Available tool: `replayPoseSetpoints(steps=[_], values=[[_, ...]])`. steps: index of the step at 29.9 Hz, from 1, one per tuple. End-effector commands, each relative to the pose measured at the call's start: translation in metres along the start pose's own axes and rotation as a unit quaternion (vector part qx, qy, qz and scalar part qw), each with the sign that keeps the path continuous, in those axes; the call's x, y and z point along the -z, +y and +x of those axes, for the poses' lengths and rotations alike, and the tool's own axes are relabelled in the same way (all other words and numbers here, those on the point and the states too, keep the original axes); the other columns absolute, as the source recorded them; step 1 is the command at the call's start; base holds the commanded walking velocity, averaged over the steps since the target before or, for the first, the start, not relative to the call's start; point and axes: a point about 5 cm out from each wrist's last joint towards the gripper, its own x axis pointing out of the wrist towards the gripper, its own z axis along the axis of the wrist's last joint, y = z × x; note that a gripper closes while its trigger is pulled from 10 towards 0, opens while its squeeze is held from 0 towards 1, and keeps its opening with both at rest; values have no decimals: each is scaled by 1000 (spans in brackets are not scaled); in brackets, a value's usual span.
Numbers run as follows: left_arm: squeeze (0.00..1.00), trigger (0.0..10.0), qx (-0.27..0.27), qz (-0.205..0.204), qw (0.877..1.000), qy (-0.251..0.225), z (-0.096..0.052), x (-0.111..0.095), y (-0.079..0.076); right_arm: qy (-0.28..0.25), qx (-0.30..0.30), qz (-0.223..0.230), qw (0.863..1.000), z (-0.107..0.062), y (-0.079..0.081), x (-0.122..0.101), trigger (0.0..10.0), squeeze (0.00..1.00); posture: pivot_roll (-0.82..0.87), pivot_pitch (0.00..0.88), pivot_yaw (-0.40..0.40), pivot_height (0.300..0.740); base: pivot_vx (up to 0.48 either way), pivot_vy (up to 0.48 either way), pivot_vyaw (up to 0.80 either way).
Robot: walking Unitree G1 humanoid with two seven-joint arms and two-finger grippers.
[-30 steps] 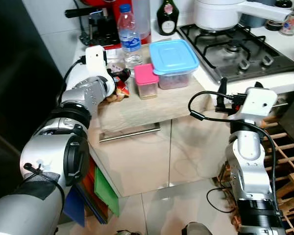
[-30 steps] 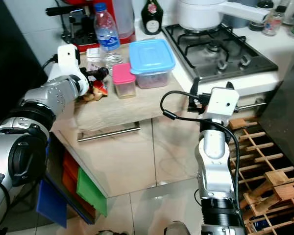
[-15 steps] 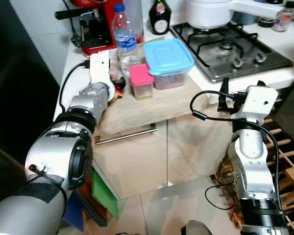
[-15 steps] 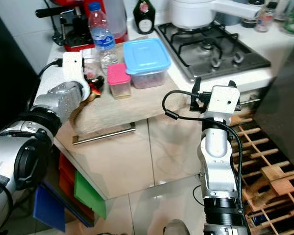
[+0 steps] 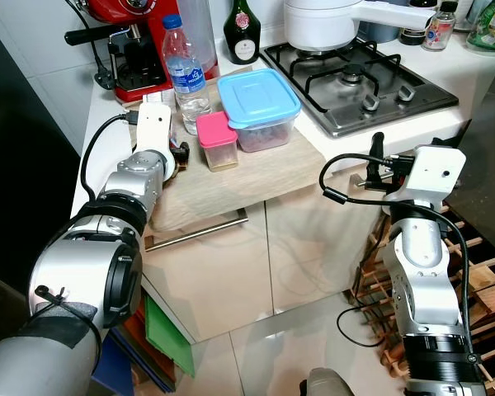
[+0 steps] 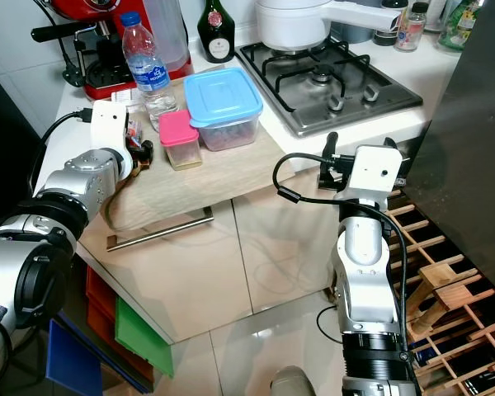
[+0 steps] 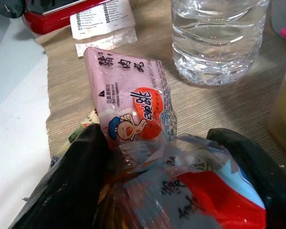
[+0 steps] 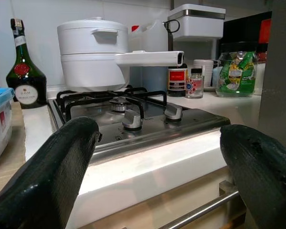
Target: Restocking fridge
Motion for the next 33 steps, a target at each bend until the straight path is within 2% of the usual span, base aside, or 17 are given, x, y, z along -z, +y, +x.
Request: replayPoseSetpoints(steps=[1, 2, 4, 7, 12, 15, 16, 19, 20, 21, 23, 27, 28, 30, 33], values=[[0, 0, -1, -18, 998, 66, -1, 34, 4, -5, -4, 5, 1000, 3, 5, -4, 10000, 0, -343, 5, 178, 740, 0, 0, 0], [0, 0, -1, -18, 998, 66, -1, 34, 4, -5, -4, 5, 1000, 3, 5, -4, 10000, 0, -343, 5, 178, 740, 0, 0, 0], [0, 0, 4, -89, 993, 78, -2, 40, 5, -6, -5, 7, 1000, 5, 6, -4, 10000, 0, -334, 0, 173, 740, 0, 0, 0], [0, 0, 8, -111, 991, 75, -2, 40, 6, -11, -10, 10, 1000, 9, 9, -7, 10000, 0, -320, 0, 162, 740, 0, 0, 0], [0, 0, 6, -94, 994, 62, -2, 35, 11, -12, -22, 12, 1000, 13, 15, -8, 10000, 0, -305, 0, 147, 740, 0, 0, 0], [0, 0, 14, -83, 996, 41, -1, 26, 11, -9, -29, 14, 999, 13, 17, -7, 10000, 0, -298, 0, 138, 740, 0, 0, 0], [0, 0, 26, -103, 994, 9, -1, 12, 9, -9, -31, 16, 999, 14, 17, -7, 10000, 0, -294, 0, 134, 740, 0, 0, 0], [0, 0, 25, -80, 996, -15, -1, 0, 12, -8, -35, 18, 999, 16, 18, -7, 10000, 0, -279, 0, 114, 740, 0, 0, 0], [0, 0, 30, -77, 996, -36, -2, -10, 12, -5, -44, 19, 999, 16, 20, -6, 10000, 0, -276, 0, 110, 740, 0, 0, 0], [0, 0, 30, -77, 996, -36, -2, -10, 12, -5, -44, 19, 999, 16, 20, -6, 10000, 0, -276, 0, 110, 740, 0, 0, 0], [0, 0, 42, -67, 994, -73, -3, -26, 11, 0, -57, 22, 998, 15, 23, -4, 10000, 0, -248, 8, 81, 740, 0, 0, 0], [0, 0, 50, -57, 992, -97, -4, -37, 10, 5, -61, 26, 998, 14, 24, -3, 10000, 0, -235, 5, 70, 740, 0, 0, 0], [0, 0, 64, -53, 988, -130, -7, -50, 11, 10, -68, 27, 997, 13, 26, 1, 10000, 0, -229, 0, 65, 740, 0, 0, 0], [0, 0, 77, -53, 982, -163, -11, -64, 15, 10, -71, 27, 997, 15, 29, 1, 10000, 0, -225, 0, 69, 740, 0, 0, 0], [0, 0, 88, -44, 979, -177, -13, -67, 14, 10, -69, 26, 997, 17, 26, 2, 10000, 0, -215, 0, 73, 740, 0, 0, 0]])
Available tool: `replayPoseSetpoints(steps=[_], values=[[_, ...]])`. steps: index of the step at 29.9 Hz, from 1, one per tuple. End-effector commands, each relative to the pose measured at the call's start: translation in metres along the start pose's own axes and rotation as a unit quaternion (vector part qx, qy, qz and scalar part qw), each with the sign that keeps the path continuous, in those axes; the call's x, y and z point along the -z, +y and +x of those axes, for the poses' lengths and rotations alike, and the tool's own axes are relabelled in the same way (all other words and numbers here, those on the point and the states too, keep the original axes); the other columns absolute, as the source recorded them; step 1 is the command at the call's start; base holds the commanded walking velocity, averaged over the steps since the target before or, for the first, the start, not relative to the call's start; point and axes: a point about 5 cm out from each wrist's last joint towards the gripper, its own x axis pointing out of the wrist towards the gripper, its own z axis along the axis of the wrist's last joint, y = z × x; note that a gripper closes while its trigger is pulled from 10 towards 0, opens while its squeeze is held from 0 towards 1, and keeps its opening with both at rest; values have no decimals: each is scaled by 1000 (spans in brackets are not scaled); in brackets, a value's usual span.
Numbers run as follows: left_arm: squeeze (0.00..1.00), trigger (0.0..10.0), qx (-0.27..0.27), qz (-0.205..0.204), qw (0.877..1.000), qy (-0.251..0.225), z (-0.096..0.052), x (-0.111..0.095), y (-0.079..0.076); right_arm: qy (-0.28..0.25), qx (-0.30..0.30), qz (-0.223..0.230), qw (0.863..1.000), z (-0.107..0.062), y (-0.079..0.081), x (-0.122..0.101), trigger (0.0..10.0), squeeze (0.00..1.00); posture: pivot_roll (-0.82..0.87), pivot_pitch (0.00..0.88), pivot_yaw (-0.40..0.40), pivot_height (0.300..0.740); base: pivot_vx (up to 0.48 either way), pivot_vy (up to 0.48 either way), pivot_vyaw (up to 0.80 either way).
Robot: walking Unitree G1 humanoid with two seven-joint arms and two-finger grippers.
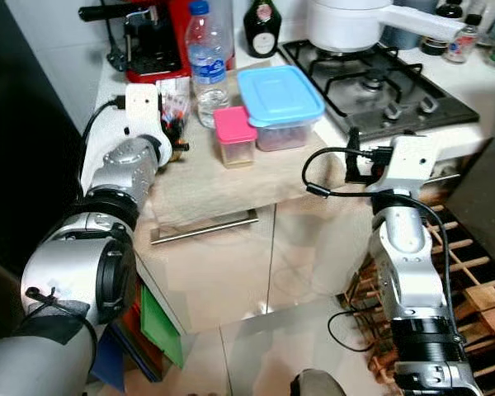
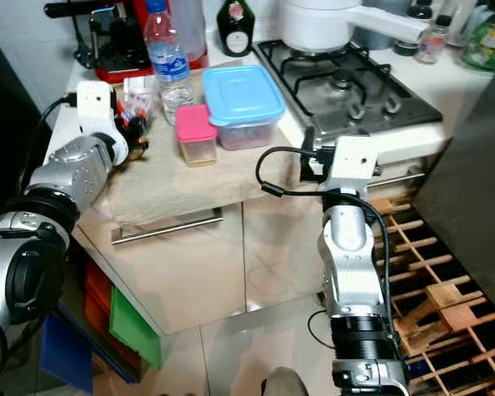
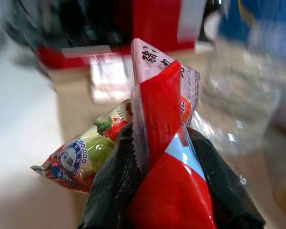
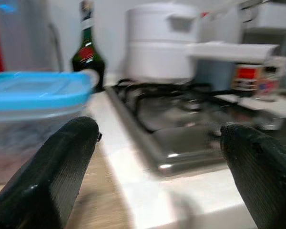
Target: Restocking fridge
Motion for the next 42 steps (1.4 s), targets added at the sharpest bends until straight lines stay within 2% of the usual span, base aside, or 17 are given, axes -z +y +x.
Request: replayPoseSetpoints(steps=[1, 5, 9, 10, 11, 12, 13, 15, 16, 18, 20, 26, 32, 37, 42], values=[[0, 0, 6, 9, 999, -35, 1, -20, 2, -10, -4, 2, 1000, 3, 1, -4, 10000, 0, -215, 0, 73, 740, 0, 0, 0], [0, 0, 10, 15, 999, -45, -1, -24, 4, -21, -6, 4, 1000, 7, 8, -8, 10000, 0, -222, 0, 90, 740, 0, 0, 0], [0, 0, 27, 19, 997, -71, -3, -35, -1, -25, -5, 0, 1000, 5, 6, -8, 10000, 0, -223, 0, 110, 740, 0, 0, 0], [0, 0, 40, 30, 991, -120, -13, -42, -4, -25, 10, 3, 1000, 0, 3, -7, 10000, 0, -225, 0, 130, 740, 0, 0, 0], [0, 0, 47, 34, 988, -144, -20, -43, -8, -28, 17, 5, 999, -2, 1, -8, 10000, 0, -227, 0, 143, 740, 0, 0, 0], [0, 0, 47, 34, 988, -144, -20, -43, -8, -28, 17, 5, 999, -2, 1, -8, 10000, 0, -227, 0, 143, 740, 0, 0, 0], [0, 0, 51, 35, 983, -171, -30, -42, -14, -35, 28, 7, 999, -5, -3, -10, 10000, 0, -225, 3, 150, 740, 0, 0, 0], [0, 0, 49, 34, 982, -179, -34, -41, -18, -38, 33, 8, 999, -7, -6, -12, 10000, 0, -222, 5, 151, 740, 0, 0, 0], [0, 10000, 53, 30, 979, -197, -42, -37, -27, -43, 43, 10, 998, -9, -11, -13, 10000, 0, -214, 13, 146, 740, 0, 0, 0], [0, 10000, 61, 26, 974, -215, -50, -33, -39, -44, 48, 10, 998, -10, -14, -14, 10000, 0, -204, 22, 134, 740, 0, 0, 0], [0, 10000, 64, 19, 975, -213, -55, -25, -50, -45, 44, 7, 998, -8, -14, -15, 10000, 0, -202, 25, 111, 740, 0, 0, 0], [0, 10000, 45, -6, 980, -196, -64, -11, -69, -40, 7, 3, 999, 1, -4, -18, 10000, 0, -185, 25, 49, 740, 0, 0, 0], [0, 10000, 30, 3, 982, -186, -62, -5, -71, -38, -12, 5, 999, 8, 3, -19, 10000, 0, -188, 0, 23, 740, -182, 0, 0], [0, 10000, 21, 3, 984, -178, -59, -3, -72, -43, -13, 0, 999, 15, -1, -23, 10000, 0, -190, 0, 22, 740, -339, 0, 0], [0, 10000, 38, 12, 984, -175, -57, -4, -83, -38, -10, -1, 999, 15, -2, -20, 10000, 0, -196, 15, 19, 740, -407, 0, 0]])
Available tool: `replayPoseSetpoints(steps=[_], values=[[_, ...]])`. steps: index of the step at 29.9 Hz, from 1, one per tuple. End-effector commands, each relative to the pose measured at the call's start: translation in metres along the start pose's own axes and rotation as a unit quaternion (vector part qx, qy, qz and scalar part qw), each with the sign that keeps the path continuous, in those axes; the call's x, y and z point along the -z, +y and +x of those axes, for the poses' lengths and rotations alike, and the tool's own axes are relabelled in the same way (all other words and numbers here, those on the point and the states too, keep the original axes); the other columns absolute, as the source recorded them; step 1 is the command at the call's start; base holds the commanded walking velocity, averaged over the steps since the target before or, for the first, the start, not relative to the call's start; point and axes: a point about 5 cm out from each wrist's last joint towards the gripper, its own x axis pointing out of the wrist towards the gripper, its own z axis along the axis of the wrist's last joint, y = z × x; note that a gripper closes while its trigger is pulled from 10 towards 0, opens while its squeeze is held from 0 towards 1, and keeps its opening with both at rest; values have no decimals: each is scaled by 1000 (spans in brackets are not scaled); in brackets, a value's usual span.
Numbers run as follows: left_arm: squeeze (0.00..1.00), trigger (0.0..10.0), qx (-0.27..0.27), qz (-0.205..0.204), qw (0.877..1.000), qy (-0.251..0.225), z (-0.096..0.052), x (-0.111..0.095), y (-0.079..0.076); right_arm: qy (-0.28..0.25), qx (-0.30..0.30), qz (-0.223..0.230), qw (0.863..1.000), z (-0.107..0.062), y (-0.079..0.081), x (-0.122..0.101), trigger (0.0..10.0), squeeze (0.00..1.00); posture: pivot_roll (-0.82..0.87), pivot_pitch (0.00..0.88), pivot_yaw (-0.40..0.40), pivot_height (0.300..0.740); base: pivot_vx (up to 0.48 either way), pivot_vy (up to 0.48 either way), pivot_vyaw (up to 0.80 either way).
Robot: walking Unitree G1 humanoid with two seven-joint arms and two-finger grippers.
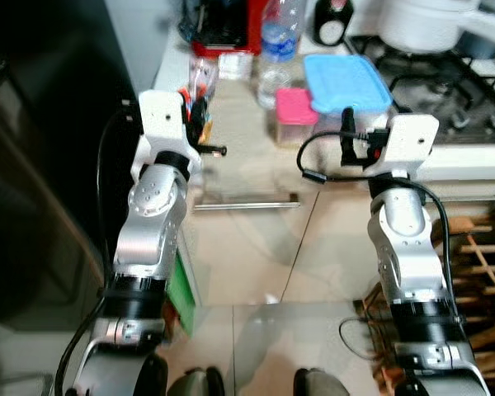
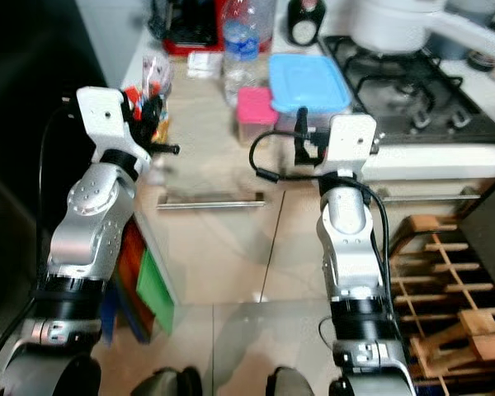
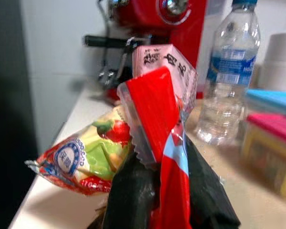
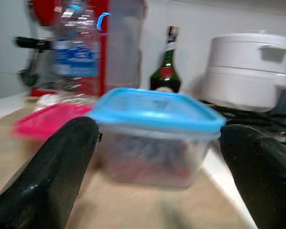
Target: Restocking fridge
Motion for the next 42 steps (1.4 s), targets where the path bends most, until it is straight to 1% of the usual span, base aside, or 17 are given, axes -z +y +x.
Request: replayPoseSetpoints(steps=[1, 7, 13, 16, 17, 20, 23, 28, 32, 39, 40, 42], values=[[0, 10000, 18, 8, 1000, -13, 4, -8, -9, 7, 4, 3, 1000, 0, -2, 2, 10000, 0, -197, 12, 20, 740, -405, 0, 0], [0, 10000, 15, 11, 1000, -13, 8, -8, -6, 8, 1, 4, 1000, 2, -1, 4, 10000, 0, -199, 3, 25, 740, -407, 0, 0], [0, 10000, 22, 12, 1000, -15, 10, -10, -10, 5, 1, 5, 1000, 4, 0, 3, 10000, 0, -199, 0, 30, 740, -405, 0, 0], [0, 10000, 21, 10, 1000, -13, 11, -9, -10, 4, 2, 4, 1000, 6, -2, 2, 10000, 0, -201, 0, 30, 740, -400, 0, 0], [0, 10000, 19, 5, 1000, -15, 12, -9, -10, 3, 3, 4, 1000, 7, -2, 2, 10000, 0, -203, 0, 30, 740, 0, 0, 0], [0, 10000, 21, 10, 1000, -16, 13, -9, -11, 1, 3, 3, 1000, 8, -2, 1, 10000, 0, -204, 0, 28, 740, 0, 0, 0], [0, 10000, 33, 6, 999, -19, 11, -9, -14, 1, 2, 2, 1000, 7, -2, 2, 10000, 0, -206, 0, 28, 740, 0, 0, 0], [0, 10000, 52, 4, 998, -25, 7, -9, -21, 3, 1, 1, 1000, 5, -2, 3, 10000, 0, -209, 0, 34, 740, 0, -461, 0], [0, 10000, 51, 1, 998, -24, 5, -8, -19, 5, 4, 1, 1000, 3, -2, 5, 10000, 0, -207, 2, 41, 740, 0, -461, 0], [0, 10000, 68, -4, 997, -35, 4, -11, -22, 8, 6, 3, 1000, 1, -2, 6, 10000, 0, -216, 5, 44, 740, 0, -461, 0], [0, 10000, 77, -8, 996, -38, 4, -12, -25, 11, 11, 1, 1000, -1, -6, 7, 10000, 0, -224, 5, 41, 740, 0, -461, 0], [0, 10000, 80, -12, 996, -39, 4, -12, -26, 13, 14, 0, 1000, -1, -9, 7, 10000, 0, -224, 5, 41, 740, 0, -461, 0]])
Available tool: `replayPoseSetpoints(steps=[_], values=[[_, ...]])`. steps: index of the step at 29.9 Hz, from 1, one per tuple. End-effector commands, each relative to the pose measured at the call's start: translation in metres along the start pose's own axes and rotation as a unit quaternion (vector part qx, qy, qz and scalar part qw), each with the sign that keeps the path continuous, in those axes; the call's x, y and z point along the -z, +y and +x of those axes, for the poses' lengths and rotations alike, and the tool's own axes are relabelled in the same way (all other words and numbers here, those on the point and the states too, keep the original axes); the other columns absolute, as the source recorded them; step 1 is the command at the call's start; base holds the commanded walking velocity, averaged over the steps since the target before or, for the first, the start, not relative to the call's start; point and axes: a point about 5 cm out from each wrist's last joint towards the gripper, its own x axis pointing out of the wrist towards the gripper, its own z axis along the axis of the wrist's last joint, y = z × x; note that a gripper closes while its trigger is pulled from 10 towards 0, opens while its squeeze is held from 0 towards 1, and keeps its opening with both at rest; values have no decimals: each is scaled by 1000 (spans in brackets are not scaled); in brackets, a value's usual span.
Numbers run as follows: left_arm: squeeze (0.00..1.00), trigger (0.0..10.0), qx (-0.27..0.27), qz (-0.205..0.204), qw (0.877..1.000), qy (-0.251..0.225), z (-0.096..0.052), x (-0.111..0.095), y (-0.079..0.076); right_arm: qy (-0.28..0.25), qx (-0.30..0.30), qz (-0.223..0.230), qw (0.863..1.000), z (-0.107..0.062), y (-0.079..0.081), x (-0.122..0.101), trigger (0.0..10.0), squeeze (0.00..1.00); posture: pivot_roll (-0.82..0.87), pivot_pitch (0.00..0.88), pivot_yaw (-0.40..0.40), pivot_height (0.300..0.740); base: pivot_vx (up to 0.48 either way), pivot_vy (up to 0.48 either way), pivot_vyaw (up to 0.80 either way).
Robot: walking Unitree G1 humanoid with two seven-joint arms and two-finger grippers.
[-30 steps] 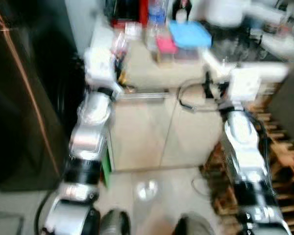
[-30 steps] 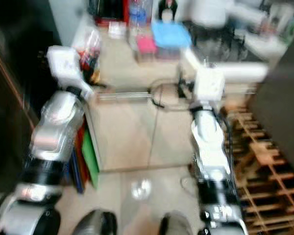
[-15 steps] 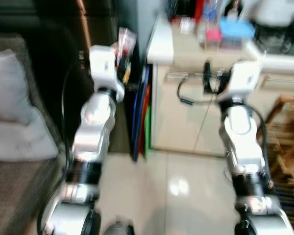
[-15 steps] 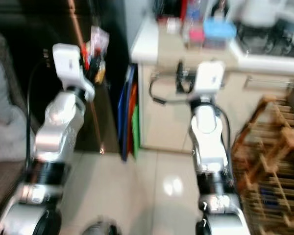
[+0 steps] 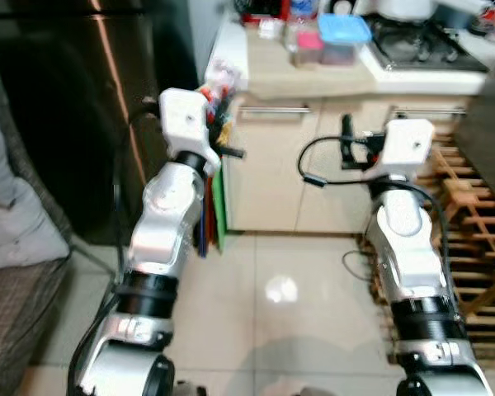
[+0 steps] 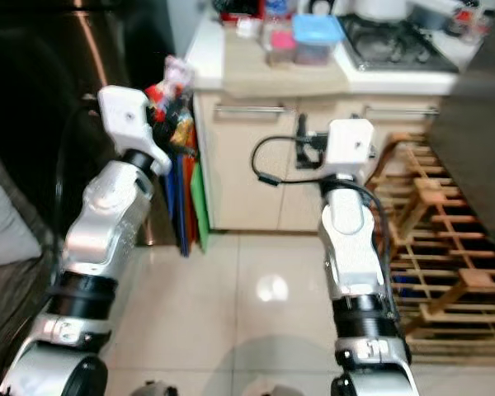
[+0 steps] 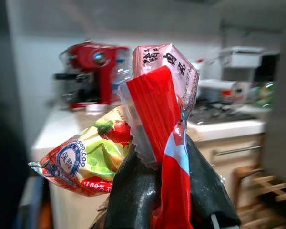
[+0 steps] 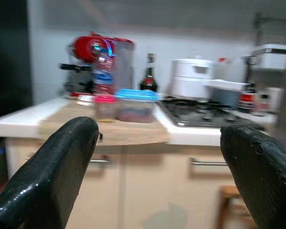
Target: Restocking fridge
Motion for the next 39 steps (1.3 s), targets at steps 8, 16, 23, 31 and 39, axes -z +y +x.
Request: replayPoseSetpoints(steps=[8, 16, 23, 31, 39], values=[[0, 10000, -3, -4, 1000, -30, -2, -10, 5, 0, -8, 4, 1000, -1, 4, -2, 10000, 0, -225, 0, 40, 740, 0, -461, 0], [0, 10000, -3, -2, 999, -36, -2, -14, 9, 1, -7, 10, 1000, -3, 7, 0, 10000, 0, -224, 0, 57, 740, 0, -460, 0], [0, 10000, 17, -1, 999, -34, 0, -14, 4, 0, -2, 10, 1000, -4, 6, -1, 10000, 0, -238, 0, 71, 740, 0, -456, 0], [0, 10000, 30, -7, 999, -34, 5, -14, -1, -1, 10, 6, 1000, -8, 1, 0, 10000, 0, -261, 0, 88, 740, 0, -457, 0], [0, 10000, 38, -10, 999, -31, 7, -13, -4, -1, 14, 3, 1000, -9, -1, -1, 10000, 0, -275, 0, 90, 740, 0, -450, 0]])
